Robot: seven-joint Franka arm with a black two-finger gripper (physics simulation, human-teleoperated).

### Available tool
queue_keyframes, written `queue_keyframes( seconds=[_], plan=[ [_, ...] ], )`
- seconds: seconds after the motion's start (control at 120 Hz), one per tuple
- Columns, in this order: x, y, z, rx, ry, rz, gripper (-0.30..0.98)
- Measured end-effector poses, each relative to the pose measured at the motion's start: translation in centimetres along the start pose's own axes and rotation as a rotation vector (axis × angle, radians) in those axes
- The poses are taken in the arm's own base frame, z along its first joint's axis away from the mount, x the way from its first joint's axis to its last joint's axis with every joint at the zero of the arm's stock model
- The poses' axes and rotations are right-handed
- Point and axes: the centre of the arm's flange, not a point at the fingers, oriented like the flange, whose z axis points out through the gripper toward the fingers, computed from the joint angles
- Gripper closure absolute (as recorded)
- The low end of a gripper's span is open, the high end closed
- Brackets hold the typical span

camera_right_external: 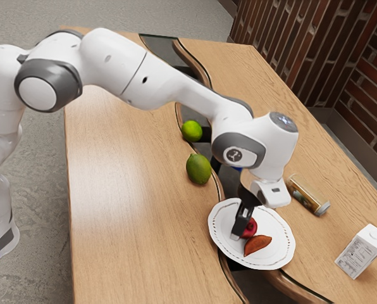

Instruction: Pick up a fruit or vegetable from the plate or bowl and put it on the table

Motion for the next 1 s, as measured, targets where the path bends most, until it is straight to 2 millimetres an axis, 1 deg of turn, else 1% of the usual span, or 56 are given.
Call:
queue_keyframes(
  seconds=[0.108, 0.142, 0.275, 0.333, 0.4, 0.475, 0.5, 0.542, 0.592, 0.65, 0.692, 0.758, 0.792, 0.817, 0.85, 0.892, 0.942, 1.0],
  plan=[
    [0.1, 0.1, 0.0, 0.0, 0.003, 0.004, 0.29],
    [0.1, 0.1, 0.0, 0.001, 0.004, 0.005, 0.33],
    [0.1, 0.2, -0.5, 0.006, 0.014, 0.007, 0.35],
    [0.0, 0.5, -1.7, 0.01, 0.032, 0.011, 0.36],
    [-0.4, 0.8, -3.7, 0.016, 0.062, 0.014, 0.4],
    [-1.6, 1.3, -6.4, 0.022, 0.096, 0.016, 0.4],
    [-2.4, 2.1, -7.4, 0.022, 0.106, 0.025, 0.39],
    [-3.4, 3.9, -8.9, 0.02, 0.123, 0.049, 0.37],
    [-4.6, 6.7, -10.4, 0.015, 0.139, 0.091, 0.36],
    [-5.7, 10.4, -11.5, 0.004, 0.152, 0.148, 0.36],
    [-6.3, 13.1, -12.0, -0.005, 0.159, 0.192, 0.36],
    [-6.8, 17.2, -12.2, -0.018, 0.16, 0.261, 0.36],
    [-7.1, 18.9, -12.3, -0.023, 0.161, 0.29, 0.36],
    [-7.2, 19.8, -12.3, -0.026, 0.16, 0.305, 0.36],
    [-7.3, 20.4, -12.3, -0.029, 0.159, 0.316, 0.36],
    [-7.4, 20.3, -12.2, -0.03, 0.159, 0.314, 0.36],
    [-7.4, 19.3, -12.3, -0.029, 0.159, 0.295, 0.36],
    [-7.4, 17.8, -12.4, -0.03, 0.16, 0.268, 0.25]
  ],
)
